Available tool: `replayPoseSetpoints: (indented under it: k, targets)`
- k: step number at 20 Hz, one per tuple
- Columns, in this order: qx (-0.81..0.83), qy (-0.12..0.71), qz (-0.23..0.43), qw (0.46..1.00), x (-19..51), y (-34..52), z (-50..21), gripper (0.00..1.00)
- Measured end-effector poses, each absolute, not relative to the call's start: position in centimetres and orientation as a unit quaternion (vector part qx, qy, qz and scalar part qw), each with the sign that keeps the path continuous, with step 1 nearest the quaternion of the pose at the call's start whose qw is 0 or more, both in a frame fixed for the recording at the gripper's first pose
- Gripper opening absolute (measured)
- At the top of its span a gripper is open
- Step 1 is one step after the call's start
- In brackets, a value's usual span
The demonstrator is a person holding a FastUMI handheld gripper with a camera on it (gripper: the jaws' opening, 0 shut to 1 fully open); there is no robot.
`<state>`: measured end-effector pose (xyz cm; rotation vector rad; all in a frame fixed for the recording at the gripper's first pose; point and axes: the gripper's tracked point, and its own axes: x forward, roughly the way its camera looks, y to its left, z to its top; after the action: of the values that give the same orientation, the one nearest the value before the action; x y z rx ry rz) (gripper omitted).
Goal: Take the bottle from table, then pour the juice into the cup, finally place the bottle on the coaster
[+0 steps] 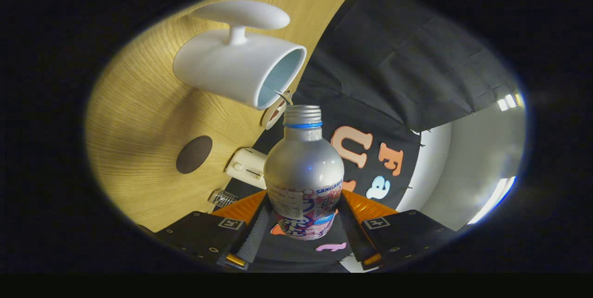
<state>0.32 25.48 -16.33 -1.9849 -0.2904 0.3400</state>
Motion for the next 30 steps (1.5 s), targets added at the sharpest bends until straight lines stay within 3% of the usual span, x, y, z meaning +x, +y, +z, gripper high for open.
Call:
replayPoseSetpoints:
  k: [30]
  targets:
    - [-0.857,-0.181,0.153,0.457,1.9,28.7,-13.8,0.78]
